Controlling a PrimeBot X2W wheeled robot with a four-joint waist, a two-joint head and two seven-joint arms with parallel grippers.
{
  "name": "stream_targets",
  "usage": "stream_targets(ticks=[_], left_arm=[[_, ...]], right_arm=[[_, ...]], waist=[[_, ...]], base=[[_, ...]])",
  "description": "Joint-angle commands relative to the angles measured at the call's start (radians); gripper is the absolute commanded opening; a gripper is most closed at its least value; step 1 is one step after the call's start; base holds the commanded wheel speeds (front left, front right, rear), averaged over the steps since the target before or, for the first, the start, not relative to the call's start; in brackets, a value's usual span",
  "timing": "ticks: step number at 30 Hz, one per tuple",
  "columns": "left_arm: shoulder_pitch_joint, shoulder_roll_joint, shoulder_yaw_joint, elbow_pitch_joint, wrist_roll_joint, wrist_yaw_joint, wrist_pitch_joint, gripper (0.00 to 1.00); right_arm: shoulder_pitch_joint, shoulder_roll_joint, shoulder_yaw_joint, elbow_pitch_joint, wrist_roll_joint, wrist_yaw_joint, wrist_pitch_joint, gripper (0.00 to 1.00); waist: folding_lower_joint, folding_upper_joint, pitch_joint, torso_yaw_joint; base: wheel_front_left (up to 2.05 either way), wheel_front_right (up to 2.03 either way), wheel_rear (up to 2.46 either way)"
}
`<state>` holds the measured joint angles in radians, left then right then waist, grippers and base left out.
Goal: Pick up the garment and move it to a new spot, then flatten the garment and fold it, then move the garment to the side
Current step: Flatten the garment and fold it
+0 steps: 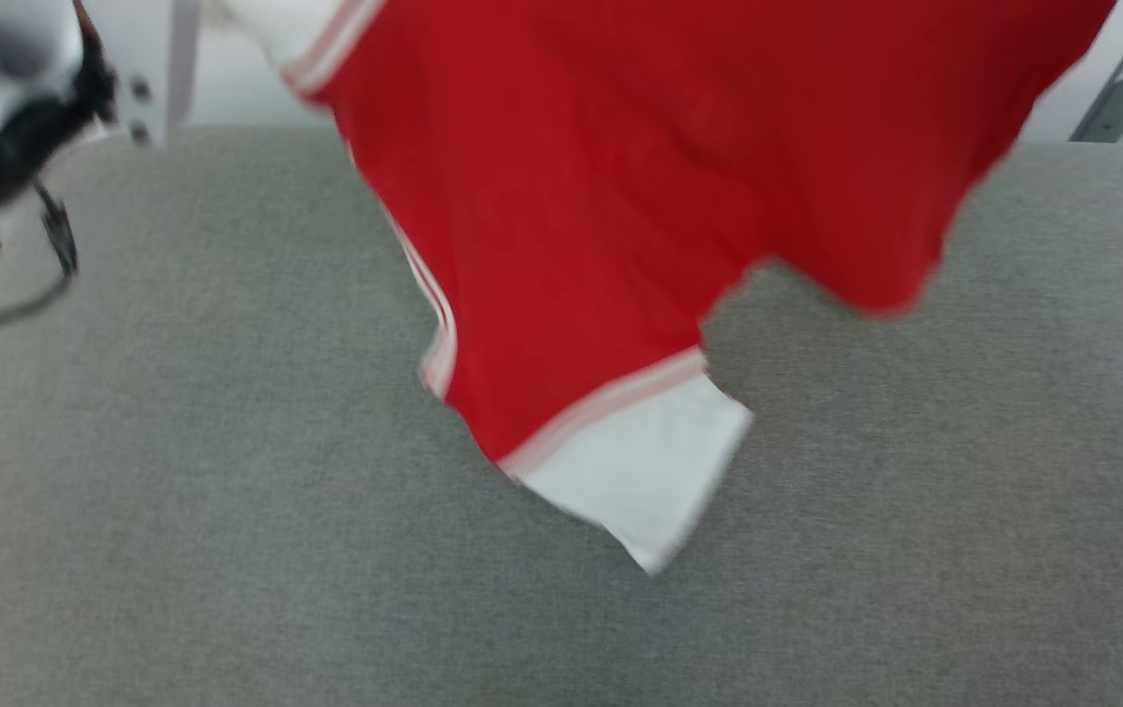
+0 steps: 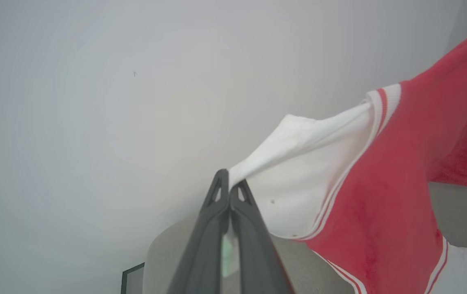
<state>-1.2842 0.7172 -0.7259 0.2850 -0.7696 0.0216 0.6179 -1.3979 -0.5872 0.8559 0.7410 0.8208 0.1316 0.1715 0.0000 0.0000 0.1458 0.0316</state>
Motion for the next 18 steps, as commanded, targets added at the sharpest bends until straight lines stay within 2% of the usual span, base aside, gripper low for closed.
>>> stream_targets(ticks=[1,12,18], left_arm=[[-0.038,-0.007,0.003,0.034,0.02,-0.01,-0.014,0.0],[-0.273,-0.117,0.001,0.285,0.102,-0.071,-0.155,0.0],[-0.373,-0.168,0.005,0.397,0.14,-0.066,-0.259,0.0]], right_arm=[[-0.012,0.008,-0.019,0.01,-0.016,-0.002,-0.018,0.0],[-0.089,0.056,-0.115,0.099,-0.138,-0.002,-0.132,0.0],[-0.142,0.095,-0.15,0.156,-0.206,-0.002,-0.2,0.0]], waist=[[0.0,0.0,-0.01,-0.014],[0.0,0.0,0.069,-0.025],[0.0,0.0,0.152,-0.034]], base=[[0.0,0.0,0.0],[0.0,0.0,0.0],[0.0,0.0,0.0]])
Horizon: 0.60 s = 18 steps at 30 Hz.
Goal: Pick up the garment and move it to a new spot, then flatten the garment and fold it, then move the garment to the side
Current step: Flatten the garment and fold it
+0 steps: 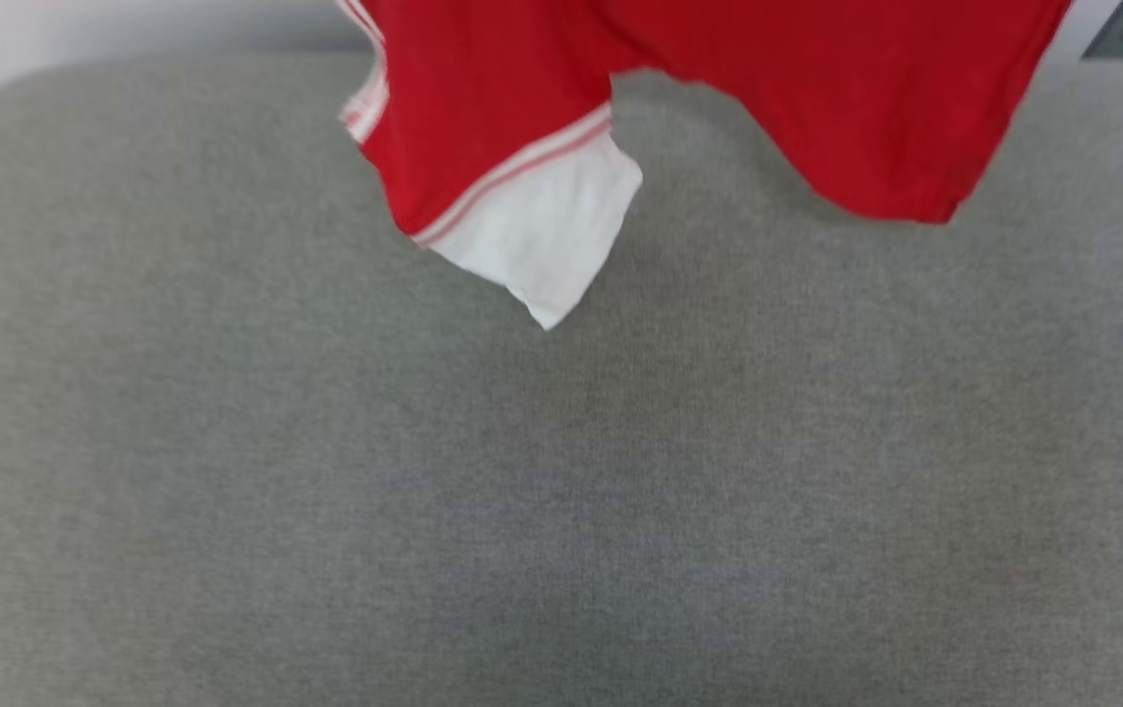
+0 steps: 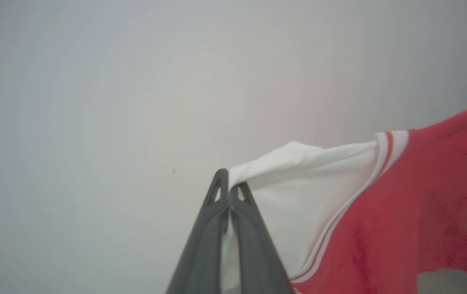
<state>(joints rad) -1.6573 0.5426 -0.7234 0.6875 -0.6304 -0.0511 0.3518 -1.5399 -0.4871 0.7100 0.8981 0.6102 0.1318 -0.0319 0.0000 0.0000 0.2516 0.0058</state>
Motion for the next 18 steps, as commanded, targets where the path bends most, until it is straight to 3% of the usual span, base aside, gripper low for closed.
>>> stream_targets(ticks=[1,7,12,18], left_arm=[[-0.021,-0.004,0.004,0.014,0.009,0.009,-0.017,0.0],[-0.154,-0.063,0.011,0.132,0.066,0.04,-0.181,0.0],[-0.28,-0.103,0.023,0.213,0.116,0.095,-0.343,0.0],[-0.387,-0.153,0.05,0.291,0.134,0.145,-0.537,0.0]], right_arm=[[-0.013,0.003,-0.011,0.012,-0.012,-0.002,-0.013,0.0],[-0.109,0.053,-0.072,0.108,-0.131,-0.002,-0.156,0.0],[-0.201,0.073,-0.164,0.165,-0.279,-0.002,-0.228,0.0],[-0.173,0.078,-0.371,-0.003,-0.522,-0.002,-0.231,0.0]], waist=[[0.0,0.0,0.067,-0.01],[0.0,0.0,0.196,-0.013],[0.0,0.0,0.3,-0.008],[0.0,0.0,0.404,0.016]], base=[[0.0,0.0,0.0],[0.0,0.0,0.0],[0.0,0.0,0.0],[0.0,0.0,0.0]])
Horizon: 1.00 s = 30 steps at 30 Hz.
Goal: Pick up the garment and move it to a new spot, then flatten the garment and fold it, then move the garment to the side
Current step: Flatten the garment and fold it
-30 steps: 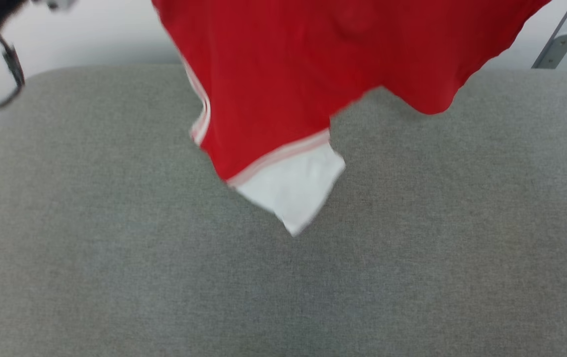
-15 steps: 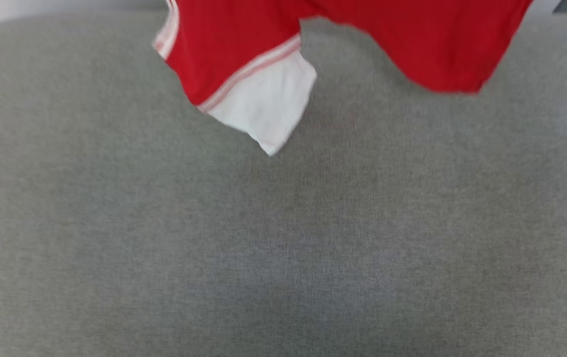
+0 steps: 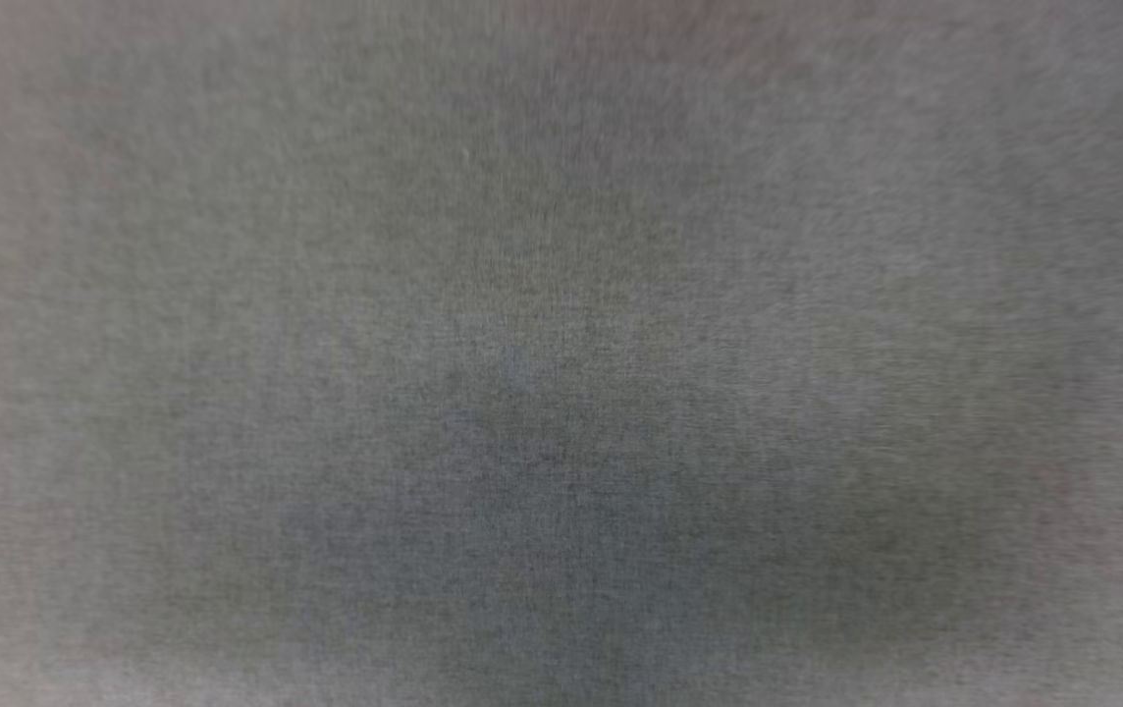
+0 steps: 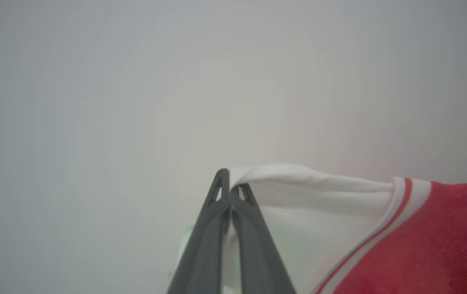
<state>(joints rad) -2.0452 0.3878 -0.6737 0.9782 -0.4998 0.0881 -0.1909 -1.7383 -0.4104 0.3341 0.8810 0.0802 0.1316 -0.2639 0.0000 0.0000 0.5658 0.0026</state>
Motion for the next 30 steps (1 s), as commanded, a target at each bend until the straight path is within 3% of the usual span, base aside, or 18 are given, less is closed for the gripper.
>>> stream_targets(ticks=[1,6,12,21,24,30], left_arm=[[0.001,-0.008,0.005,0.013,-0.002,0.006,-0.016,0.0],[0.048,-0.037,0.01,0.077,-0.014,-0.025,-0.066,0.0],[0.174,-0.057,-0.006,0.125,-0.022,-0.07,-0.074,0.0],[0.433,-0.076,-0.048,0.222,-0.069,-0.179,0.049,0.0],[0.532,-0.071,-0.067,0.229,-0.088,-0.203,0.116,0.0],[0.773,-0.046,-0.106,0.155,-0.154,-0.217,0.248,0.0]], right_arm=[[0.045,0.009,-0.027,-0.016,-0.033,-0.002,0.0,0.0],[0.169,0.055,-0.129,-0.074,-0.161,-0.002,0.0,0.0],[0.28,0.068,-0.107,-0.014,-0.143,-0.002,0.0,0.0],[0.458,0.073,0.075,0.088,0.084,-0.002,0.067,0.0],[0.541,0.051,0.156,0.051,0.2,-0.002,0.123,0.0],[0.756,-0.062,0.283,-0.132,0.439,-0.002,0.264,0.0]], waist=[[0.0,0.0,0.101,0.024],[0.0,0.0,0.12,0.049],[0.0,0.0,0.06,0.063],[0.0,0.0,-0.113,0.056],[0.0,0.0,-0.173,0.05],[0.0,0.0,-0.285,0.043]], base=[[0.0,0.0,0.0],[0.0,0.0,0.0],[0.0,0.0,0.0],[0.0,0.0,0.0],[0.0,0.0,0.0],[0.0,0.0,0.0]])
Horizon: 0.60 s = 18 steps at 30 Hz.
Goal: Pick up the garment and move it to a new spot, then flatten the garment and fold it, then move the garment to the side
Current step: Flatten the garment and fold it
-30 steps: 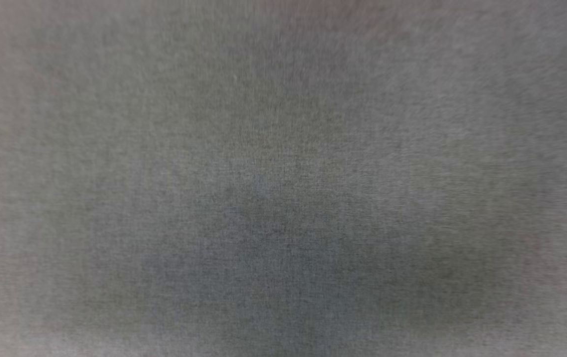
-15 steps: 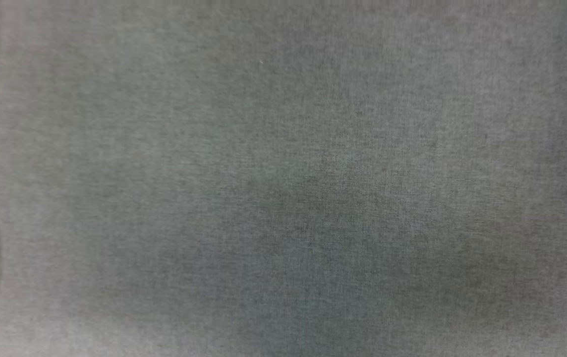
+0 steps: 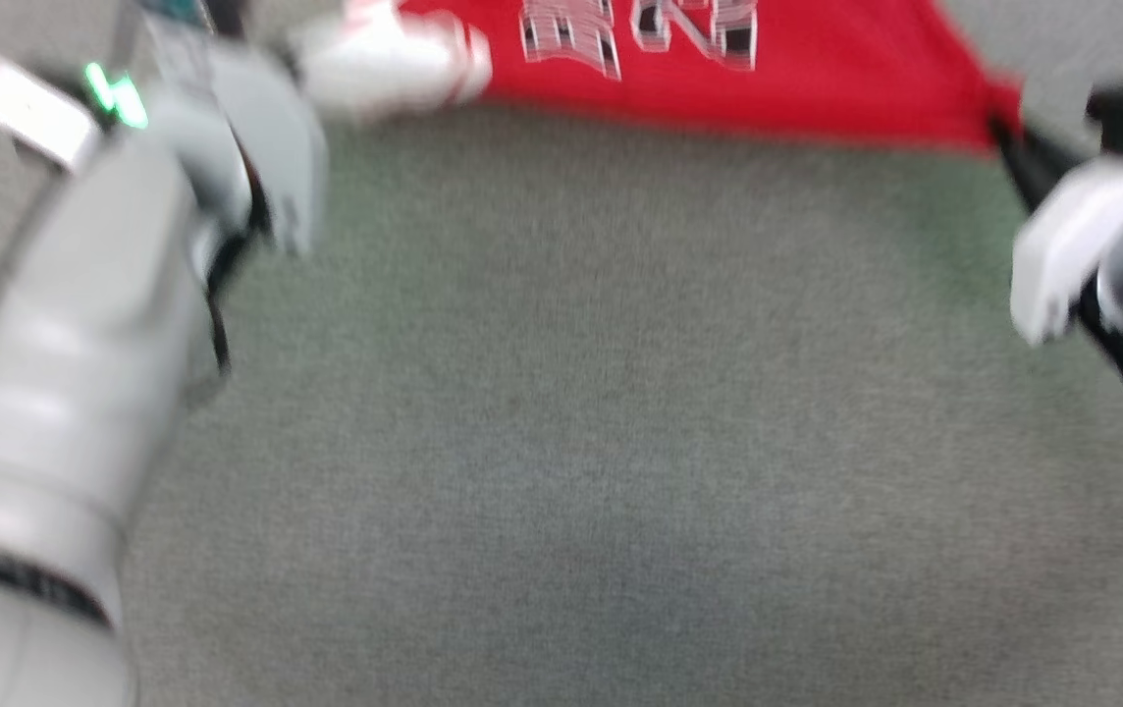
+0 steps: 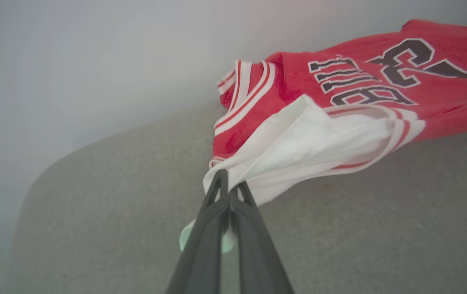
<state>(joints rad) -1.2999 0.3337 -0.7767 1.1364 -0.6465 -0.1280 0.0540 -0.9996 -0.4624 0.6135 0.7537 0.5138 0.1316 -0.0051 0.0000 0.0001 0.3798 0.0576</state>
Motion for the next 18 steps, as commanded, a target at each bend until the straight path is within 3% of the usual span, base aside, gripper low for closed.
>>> stream_targets(ticks=[1,6,9,13,18], left_arm=[[0.072,0.019,-0.012,-0.033,-0.02,-0.002,0.026,0.0],[0.298,0.115,-0.029,-0.226,-0.097,-0.001,0.148,0.0],[0.443,0.187,-0.019,-0.392,-0.144,0.042,0.219,0.0],[0.653,0.304,-0.003,-0.702,-0.207,0.171,0.328,0.0],[0.898,0.455,0.02,-1.113,-0.275,0.391,0.445,0.0]], right_arm=[[0.057,-0.036,0.024,-0.046,0.037,-0.002,0.029,0.0],[0.249,-0.144,0.047,-0.225,0.176,-0.002,0.138,0.0],[0.357,-0.191,0.027,-0.306,0.228,-0.002,0.195,0.0],[0.495,-0.23,-0.013,-0.396,0.276,-0.002,0.264,0.0],[0.649,-0.252,-0.082,-0.483,0.324,-0.002,0.333,0.0]], waist=[[0.0,-0.0001,-0.117,-0.013],[0.0,-0.0001,-0.18,-0.018],[0.0,-0.0001,-0.203,-0.019],[0.0,-0.0001,-0.217,-0.02],[0.0,-0.0001,-0.22,-0.018]], base=[[0.0,0.0,0.0],[0.0,0.0,0.0],[0.0,0.0,0.0],[0.0,0.0,0.0],[0.0,0.0,0.0]])
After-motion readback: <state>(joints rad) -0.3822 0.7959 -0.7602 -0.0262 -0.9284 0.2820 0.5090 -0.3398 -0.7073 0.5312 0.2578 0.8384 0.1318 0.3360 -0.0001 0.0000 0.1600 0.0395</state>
